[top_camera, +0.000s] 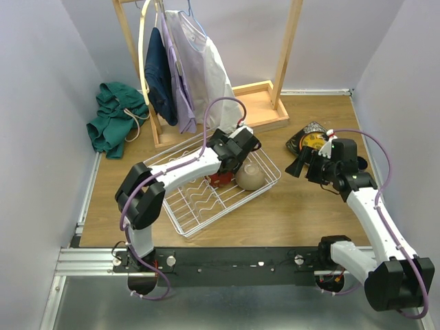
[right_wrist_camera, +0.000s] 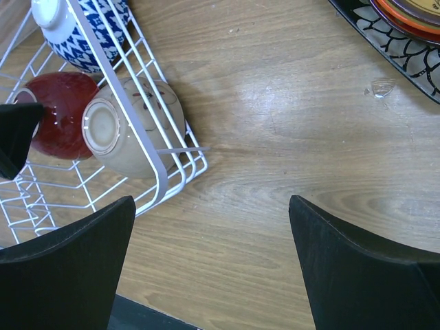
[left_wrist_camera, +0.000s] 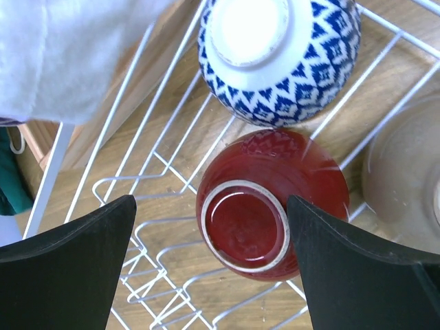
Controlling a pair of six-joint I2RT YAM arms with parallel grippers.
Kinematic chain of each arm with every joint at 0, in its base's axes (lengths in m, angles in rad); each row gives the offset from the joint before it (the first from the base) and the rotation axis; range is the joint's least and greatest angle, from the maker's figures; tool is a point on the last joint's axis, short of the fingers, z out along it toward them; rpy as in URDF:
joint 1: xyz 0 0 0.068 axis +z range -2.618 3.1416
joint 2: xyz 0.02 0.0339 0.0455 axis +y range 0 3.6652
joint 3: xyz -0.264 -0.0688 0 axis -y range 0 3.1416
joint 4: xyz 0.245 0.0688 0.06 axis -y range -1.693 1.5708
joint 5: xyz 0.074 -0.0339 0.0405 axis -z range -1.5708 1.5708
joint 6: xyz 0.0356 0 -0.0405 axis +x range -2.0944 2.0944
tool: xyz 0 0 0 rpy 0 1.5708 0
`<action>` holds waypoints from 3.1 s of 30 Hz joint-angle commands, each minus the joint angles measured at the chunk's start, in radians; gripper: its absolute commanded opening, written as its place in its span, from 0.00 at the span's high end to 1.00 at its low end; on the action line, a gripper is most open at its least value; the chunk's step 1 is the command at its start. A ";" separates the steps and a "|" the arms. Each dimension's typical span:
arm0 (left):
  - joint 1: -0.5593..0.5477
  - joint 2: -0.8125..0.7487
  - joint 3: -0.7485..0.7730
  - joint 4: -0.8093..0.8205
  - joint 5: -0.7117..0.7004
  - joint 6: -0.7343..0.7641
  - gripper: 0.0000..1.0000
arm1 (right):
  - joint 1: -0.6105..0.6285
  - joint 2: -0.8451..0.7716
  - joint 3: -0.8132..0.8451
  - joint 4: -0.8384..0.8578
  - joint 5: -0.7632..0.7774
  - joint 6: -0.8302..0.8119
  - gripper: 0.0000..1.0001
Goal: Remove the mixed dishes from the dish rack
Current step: Pick up the bowl from the dish rack.
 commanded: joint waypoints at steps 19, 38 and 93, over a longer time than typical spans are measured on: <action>-0.105 -0.072 -0.164 0.095 0.122 0.202 0.01 | 0.004 0.066 0.000 0.014 -0.003 0.017 0.00; -0.157 0.045 -0.172 0.133 -0.050 0.096 0.01 | 0.004 0.063 -0.037 0.006 0.004 0.036 0.00; -0.223 0.019 -0.066 -0.011 -0.173 0.023 0.65 | 0.003 0.089 -0.001 0.063 -0.138 -0.001 0.00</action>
